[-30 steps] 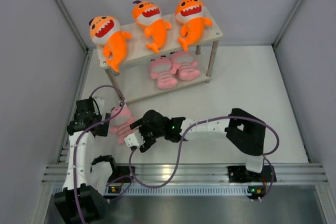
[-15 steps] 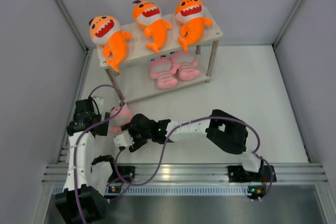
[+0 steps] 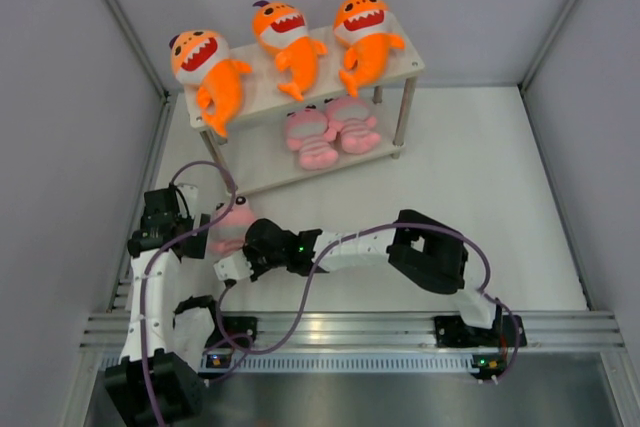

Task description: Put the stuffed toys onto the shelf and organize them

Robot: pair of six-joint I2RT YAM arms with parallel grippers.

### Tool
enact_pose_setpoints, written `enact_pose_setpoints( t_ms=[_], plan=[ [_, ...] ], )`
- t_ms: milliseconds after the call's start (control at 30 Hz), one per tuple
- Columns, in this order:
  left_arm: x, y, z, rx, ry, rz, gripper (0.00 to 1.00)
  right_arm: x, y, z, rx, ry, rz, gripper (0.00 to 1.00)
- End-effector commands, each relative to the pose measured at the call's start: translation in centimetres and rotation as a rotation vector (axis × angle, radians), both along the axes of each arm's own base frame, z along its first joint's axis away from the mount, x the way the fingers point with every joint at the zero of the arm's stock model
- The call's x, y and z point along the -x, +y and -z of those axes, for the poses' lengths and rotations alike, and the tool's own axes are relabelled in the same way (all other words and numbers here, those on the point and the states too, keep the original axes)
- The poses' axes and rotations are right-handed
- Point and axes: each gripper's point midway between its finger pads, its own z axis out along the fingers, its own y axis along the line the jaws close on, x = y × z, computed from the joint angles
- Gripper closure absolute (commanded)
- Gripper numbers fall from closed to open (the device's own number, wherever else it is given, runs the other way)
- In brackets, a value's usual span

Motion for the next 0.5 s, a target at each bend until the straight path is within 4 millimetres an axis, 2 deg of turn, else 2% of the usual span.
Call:
enact_pose_setpoints(
  t_ms=[0, 33, 67, 133, 167, 233, 267, 333, 467],
  plan=[
    [-0.7, 0.1, -0.5, 0.006, -0.053, -0.017, 0.01, 1.4, -0.1, -4.4, -0.08, -0.018, -0.039, 1.0],
    [-0.7, 0.1, -0.4, 0.007, -0.049, -0.015, 0.01, 1.2, -0.5, -5.2, -0.086, -0.036, -0.033, 1.0],
    [-0.7, 0.0, -0.4, 0.01, -0.045, -0.014, 0.01, 1.2, -1.0, -7.3, -0.112, -0.056, -0.034, 1.0],
    [-0.7, 0.1, -0.3, 0.01, -0.04, -0.013, 0.01, 1.5, -2.2, -8.4, -0.098, -0.093, -0.048, 1.0],
    [-0.7, 0.0, -0.2, 0.011, -0.037, -0.013, 0.01, 1.7, -2.9, -10.2, -0.112, -0.11, -0.05, 1.0],
    [-0.8, 0.1, -0.4, 0.01, -0.045, -0.014, 0.01, 2.1, -4.2, -10.6, -0.088, -0.127, -0.066, 1.0],
    [-0.8, 0.1, -0.4, 0.01, -0.047, -0.017, 0.01, 2.3, -4.7, -12.1, -0.111, -0.136, -0.07, 1.0],
    [-0.8, 0.1, -0.5, 0.008, -0.051, -0.016, 0.01, 2.4, -5.9, -12.1, -0.076, -0.152, -0.083, 1.0],
    [-0.8, 0.0, -0.5, 0.01, -0.056, -0.01, 0.01, 1.9, -8.1, -13.6, -0.034, -0.177, -0.052, 1.0]
  ],
)
